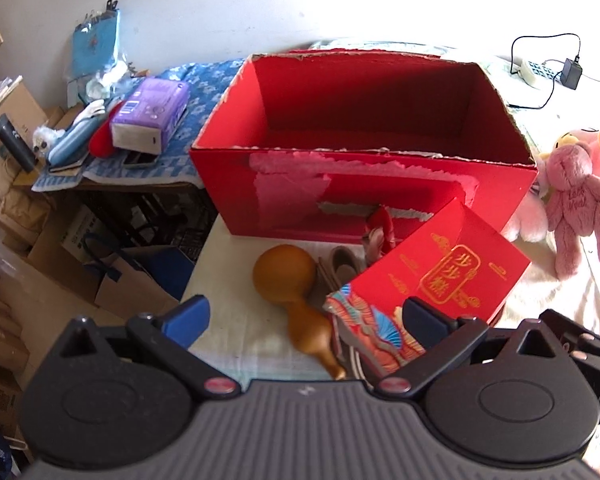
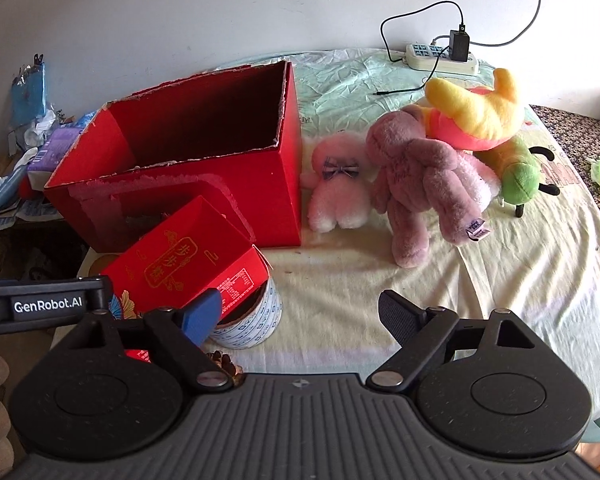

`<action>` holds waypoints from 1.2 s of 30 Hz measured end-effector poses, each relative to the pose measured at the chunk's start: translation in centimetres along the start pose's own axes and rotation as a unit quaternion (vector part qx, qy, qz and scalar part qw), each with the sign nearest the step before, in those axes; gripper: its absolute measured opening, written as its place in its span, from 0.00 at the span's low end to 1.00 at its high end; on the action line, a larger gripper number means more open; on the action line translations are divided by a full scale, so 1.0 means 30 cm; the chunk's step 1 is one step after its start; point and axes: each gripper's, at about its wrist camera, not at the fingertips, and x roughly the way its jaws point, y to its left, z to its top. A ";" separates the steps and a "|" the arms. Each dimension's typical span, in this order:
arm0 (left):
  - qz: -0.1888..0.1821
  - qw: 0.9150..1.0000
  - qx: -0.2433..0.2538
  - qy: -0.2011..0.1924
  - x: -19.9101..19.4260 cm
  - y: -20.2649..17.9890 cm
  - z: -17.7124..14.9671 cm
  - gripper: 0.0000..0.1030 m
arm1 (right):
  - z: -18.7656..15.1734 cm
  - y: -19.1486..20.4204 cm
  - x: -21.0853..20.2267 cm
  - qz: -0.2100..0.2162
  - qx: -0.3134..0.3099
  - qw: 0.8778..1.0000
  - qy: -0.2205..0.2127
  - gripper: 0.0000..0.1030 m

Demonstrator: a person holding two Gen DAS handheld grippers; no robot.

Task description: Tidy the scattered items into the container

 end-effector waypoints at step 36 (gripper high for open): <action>-0.192 0.980 0.051 0.010 0.120 0.079 0.017 0.86 | 0.036 0.068 0.122 0.067 0.090 0.992 0.054 0.67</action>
